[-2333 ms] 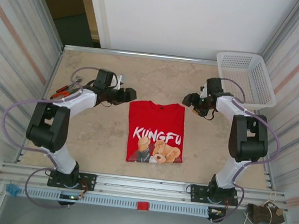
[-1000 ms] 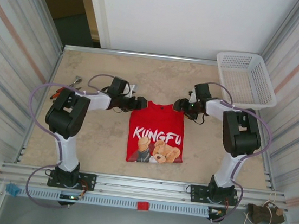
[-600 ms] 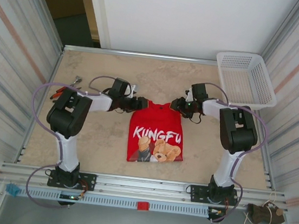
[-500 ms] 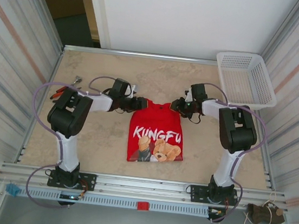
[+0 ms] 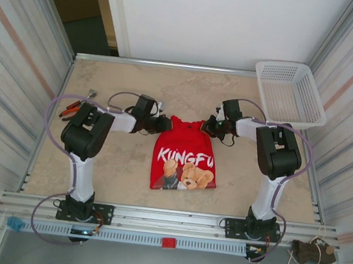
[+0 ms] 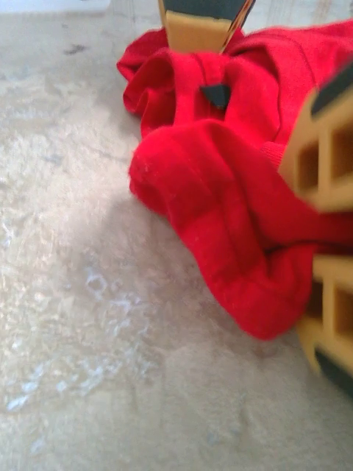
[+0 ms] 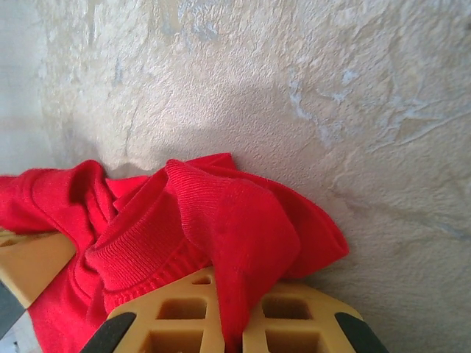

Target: Fold the inside-out t-shirt

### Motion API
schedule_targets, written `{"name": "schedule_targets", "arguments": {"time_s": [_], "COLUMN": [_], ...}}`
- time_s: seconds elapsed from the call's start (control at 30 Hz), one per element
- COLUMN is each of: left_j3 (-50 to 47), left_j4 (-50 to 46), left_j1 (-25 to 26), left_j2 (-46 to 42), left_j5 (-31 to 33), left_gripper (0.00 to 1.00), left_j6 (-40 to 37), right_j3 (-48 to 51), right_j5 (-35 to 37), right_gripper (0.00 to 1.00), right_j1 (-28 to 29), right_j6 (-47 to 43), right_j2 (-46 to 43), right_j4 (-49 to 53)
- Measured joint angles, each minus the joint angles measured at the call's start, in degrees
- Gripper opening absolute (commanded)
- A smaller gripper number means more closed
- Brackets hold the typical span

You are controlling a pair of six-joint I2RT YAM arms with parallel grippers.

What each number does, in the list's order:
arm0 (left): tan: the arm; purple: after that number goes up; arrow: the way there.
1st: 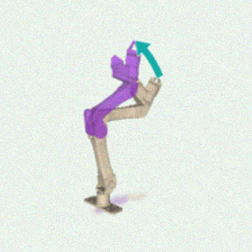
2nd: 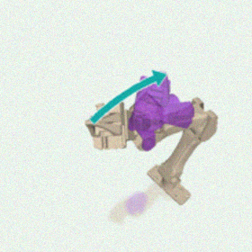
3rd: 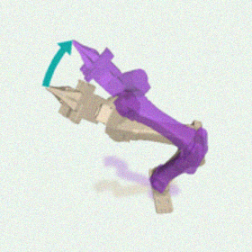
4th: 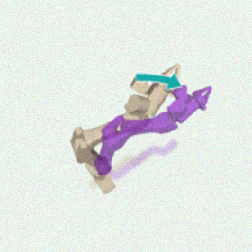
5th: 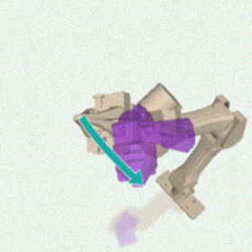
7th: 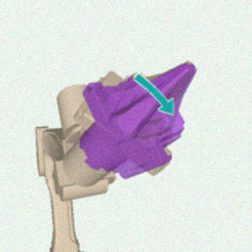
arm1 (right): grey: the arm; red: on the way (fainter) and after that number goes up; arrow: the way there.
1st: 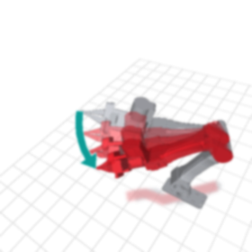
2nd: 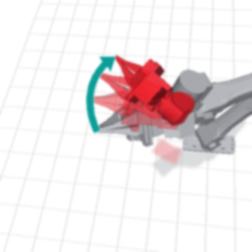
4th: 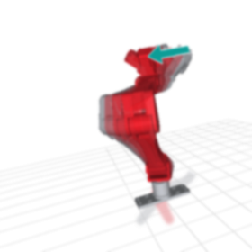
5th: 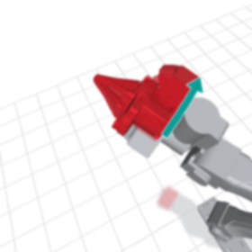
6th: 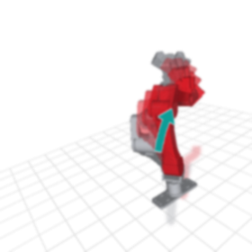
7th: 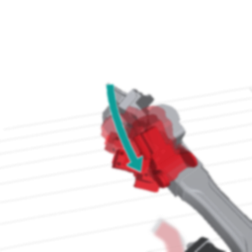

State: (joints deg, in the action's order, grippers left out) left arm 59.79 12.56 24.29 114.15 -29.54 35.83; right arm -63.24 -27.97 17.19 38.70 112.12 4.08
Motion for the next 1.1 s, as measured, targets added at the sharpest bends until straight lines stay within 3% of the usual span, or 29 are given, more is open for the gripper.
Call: {"name": "schedule_targets", "arguments": {"time_s": [0.2, 0.57, 0.8, 1.1], "left_j3": [-0.04, -0.42, 6.8, 28.61], "left_j4": [0.5, -2.89, -5.11, -11.93], "left_j1": [0.87, -0.63, -3.91, -8.44], "left_j2": [-0.57, -14.88, -9.38, 2.91], "left_j5": [0.42, 0.9, -0.42, -2.89], "left_gripper": [0.0, 0.0, 0.0, 0.0], "left_j6": [-0.2, -1.05, -1.42, -3.06], "right_j3": [1.6, 2.16, -5.68, -27.1], "right_j5": [-0.42, -0.83, -2.16, -3.41], "right_gripper": [0.0, 0.0, 0.0, 0.0], "right_j1": [0.0, -0.42, -2.03, -3.85], "right_j6": [0.39, 1.46, 2.84, 3.13], "right_j2": [-1.6, -15.61, -9.77, 3.15], "right_j4": [-0.55, 2.51, 3.74, 7.89]}}
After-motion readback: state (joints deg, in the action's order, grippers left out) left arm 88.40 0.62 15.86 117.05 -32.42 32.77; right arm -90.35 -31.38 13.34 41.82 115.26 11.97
